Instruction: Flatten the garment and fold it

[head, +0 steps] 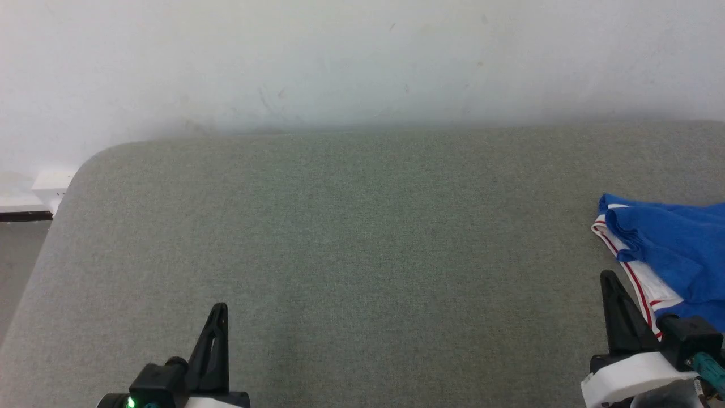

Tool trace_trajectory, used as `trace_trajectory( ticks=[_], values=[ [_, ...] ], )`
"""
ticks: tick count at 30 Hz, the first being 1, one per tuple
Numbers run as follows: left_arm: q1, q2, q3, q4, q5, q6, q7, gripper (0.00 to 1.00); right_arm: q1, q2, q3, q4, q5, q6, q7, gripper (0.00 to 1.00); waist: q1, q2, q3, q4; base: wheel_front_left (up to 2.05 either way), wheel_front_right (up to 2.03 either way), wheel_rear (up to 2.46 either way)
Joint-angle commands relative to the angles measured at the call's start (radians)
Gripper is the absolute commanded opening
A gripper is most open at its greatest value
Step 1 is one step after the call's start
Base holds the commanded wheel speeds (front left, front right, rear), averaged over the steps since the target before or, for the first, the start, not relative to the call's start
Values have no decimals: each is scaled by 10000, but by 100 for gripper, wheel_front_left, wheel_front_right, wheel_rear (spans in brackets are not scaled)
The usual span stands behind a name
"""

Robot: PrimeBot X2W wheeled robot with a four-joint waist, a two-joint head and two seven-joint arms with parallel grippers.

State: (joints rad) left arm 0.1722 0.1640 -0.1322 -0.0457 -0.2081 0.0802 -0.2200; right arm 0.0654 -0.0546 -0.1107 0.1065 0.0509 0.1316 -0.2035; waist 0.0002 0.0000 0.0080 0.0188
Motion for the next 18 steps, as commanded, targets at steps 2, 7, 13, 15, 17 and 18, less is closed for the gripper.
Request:
trace_trajectory(
  ticks=[2, 7, 13, 15, 17, 18],
  values=[
    [-234, -62, 95, 54, 187, -63, 69, 0, -106, 7, 59, -79, -80, -2, 48, 0, -1, 0, -2, -3, 0, 0, 0],
    [-306, -114, 154, 73, 279, -99, 172, 0, -133, 9, 110, -127, -100, -2, 144, 0, -1, 0, -6, -12, 0, 0, 0],
    [-391, -176, 225, 96, 388, -141, 295, 0, -164, 11, 170, -184, -125, -2, 259, 0, -1, 0, -10, -23, 0, 0, 0],
    [-420, -197, 248, 104, 424, -155, 336, 0, -175, 12, 190, -203, -133, -3, 297, 0, -1, 0, -11, -27, 0, 0, 0],
    [-449, -218, 272, 112, 460, -169, 377, 0, -185, 12, 210, -221, -142, -3, 335, 0, -1, 0, -13, -30, 0, 0, 0],
    [-463, -228, 283, 116, 478, -177, 397, 0, -191, 13, 220, -231, -146, -3, 354, 0, -1, 0, -14, -32, 0, 0, 0]
  ],
)
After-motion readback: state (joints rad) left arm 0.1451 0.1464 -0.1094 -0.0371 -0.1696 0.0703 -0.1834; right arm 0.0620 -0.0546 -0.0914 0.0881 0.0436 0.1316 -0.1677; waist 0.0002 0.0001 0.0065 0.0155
